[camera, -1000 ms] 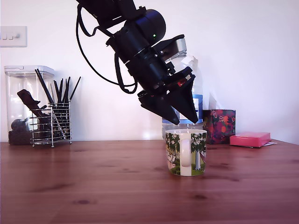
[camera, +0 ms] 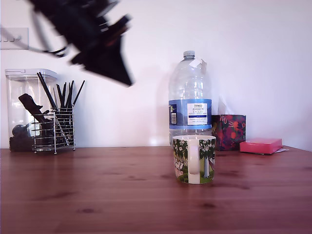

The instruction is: Pick up the coffee capsules from the table one by one and drop them inside the nearest coffee cup

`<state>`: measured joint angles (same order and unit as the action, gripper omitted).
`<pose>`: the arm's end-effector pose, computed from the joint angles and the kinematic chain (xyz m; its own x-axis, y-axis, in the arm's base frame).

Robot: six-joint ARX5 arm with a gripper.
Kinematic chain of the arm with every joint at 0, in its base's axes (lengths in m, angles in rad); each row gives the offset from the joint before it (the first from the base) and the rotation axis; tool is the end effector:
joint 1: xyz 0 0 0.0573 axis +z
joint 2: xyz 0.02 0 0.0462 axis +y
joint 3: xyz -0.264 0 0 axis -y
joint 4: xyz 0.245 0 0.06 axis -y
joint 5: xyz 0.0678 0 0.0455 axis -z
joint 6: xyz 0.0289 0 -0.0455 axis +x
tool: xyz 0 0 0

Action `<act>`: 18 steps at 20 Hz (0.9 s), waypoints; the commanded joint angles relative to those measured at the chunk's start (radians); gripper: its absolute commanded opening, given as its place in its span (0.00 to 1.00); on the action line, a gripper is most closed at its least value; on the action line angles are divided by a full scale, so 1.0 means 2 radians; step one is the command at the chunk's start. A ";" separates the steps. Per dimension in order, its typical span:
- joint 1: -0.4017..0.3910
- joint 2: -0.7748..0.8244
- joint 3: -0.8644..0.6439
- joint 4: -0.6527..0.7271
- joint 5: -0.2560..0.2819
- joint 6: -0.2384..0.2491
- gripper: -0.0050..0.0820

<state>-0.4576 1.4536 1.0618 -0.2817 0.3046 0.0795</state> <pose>0.2770 -0.1461 0.2681 0.5364 -0.5985 -0.5950 0.6742 0.7280 -0.1244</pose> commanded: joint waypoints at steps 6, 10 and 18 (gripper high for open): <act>0.090 -0.183 -0.195 0.118 -0.008 -0.056 0.03; 0.112 -0.304 -0.306 0.160 -0.060 -0.081 0.03; 0.121 -0.526 -0.423 0.125 -0.082 -0.101 0.03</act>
<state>-0.2199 0.4137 0.2348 -0.0254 0.1402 -0.1104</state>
